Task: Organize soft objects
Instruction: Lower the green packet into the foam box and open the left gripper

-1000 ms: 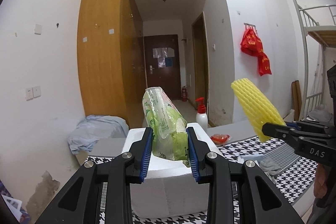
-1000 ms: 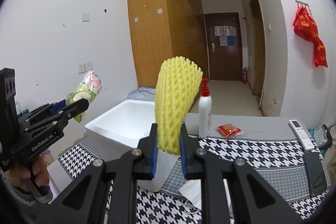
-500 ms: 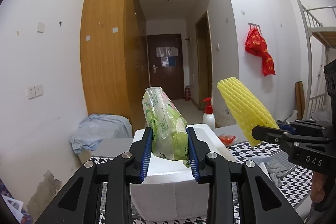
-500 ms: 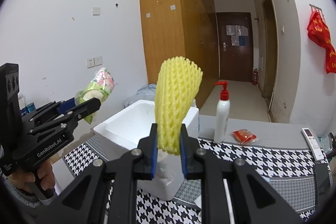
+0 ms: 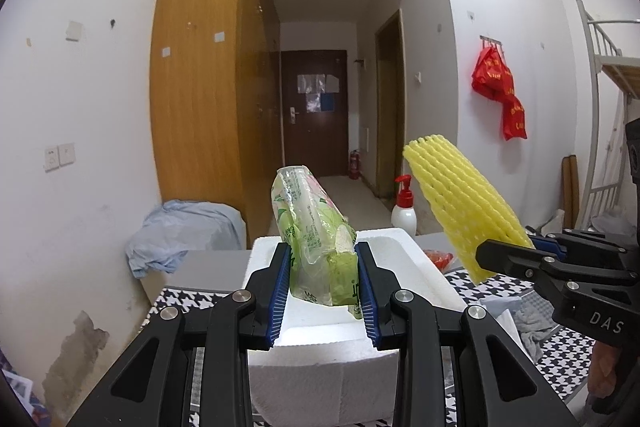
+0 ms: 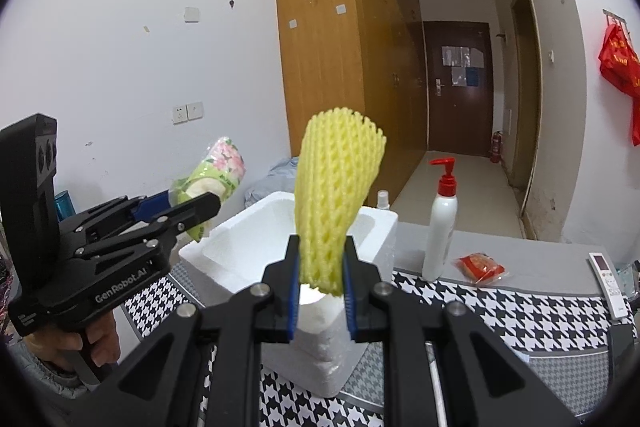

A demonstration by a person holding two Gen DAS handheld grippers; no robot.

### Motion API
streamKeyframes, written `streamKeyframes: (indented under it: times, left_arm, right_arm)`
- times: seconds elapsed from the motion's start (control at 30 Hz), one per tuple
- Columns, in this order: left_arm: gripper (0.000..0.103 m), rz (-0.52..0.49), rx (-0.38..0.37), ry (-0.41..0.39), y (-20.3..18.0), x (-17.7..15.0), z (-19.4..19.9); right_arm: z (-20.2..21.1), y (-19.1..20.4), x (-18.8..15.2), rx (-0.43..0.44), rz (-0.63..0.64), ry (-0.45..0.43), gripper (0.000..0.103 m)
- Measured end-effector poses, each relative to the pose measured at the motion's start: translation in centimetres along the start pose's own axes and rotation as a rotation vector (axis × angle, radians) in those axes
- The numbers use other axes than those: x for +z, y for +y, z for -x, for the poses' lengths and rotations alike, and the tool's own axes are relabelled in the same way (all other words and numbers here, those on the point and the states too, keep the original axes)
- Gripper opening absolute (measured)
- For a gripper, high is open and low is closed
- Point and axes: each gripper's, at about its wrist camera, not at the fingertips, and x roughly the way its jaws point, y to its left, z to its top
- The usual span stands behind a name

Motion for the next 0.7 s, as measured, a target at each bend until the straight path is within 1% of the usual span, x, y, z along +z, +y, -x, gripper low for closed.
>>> streamKeyframes:
  times: [0.43, 0.53, 0.6, 0.63, 0.67, 0.7]
  left_arm:
    - [0.034, 0.014, -0.027, 0.058, 0.3, -0.2, -3.0]
    - [0.036, 0.005, -0.036, 0.07, 0.1, -0.1, -3.6]
    - [0.044, 0.013, -0.037, 0.082, 0.1, -0.2, -3.9]
    - [0.054, 0.016, -0.033, 0.081, 0.2, -0.2, -3.9]
    - [0.06, 0.017, -0.023, 0.071, 0.3, -0.1, -3.8]
    - [0.063, 0.016, -0.018, 0.061, 0.2, -0.1, -3.6]
  right_arm:
    - [-0.7, -0.2, 0.2, -0.026, -0.009, 0.015, 0.022]
    - [-0.7, -0.3, 0.2, -0.031, -0.011, 0.016, 0.022]
    - [-0.8, -0.4, 0.2, -0.035, -0.011, 0.019, 0.022]
    - [-0.8, -0.5, 0.2, -0.036, -0.012, 0.019, 0.022]
    - [-0.8, -0.6, 0.2, -0.037, -0.013, 0.019, 0.022]
    - [-0.7, -0.6, 0.2, -0.038, -0.011, 0.019, 0.022]
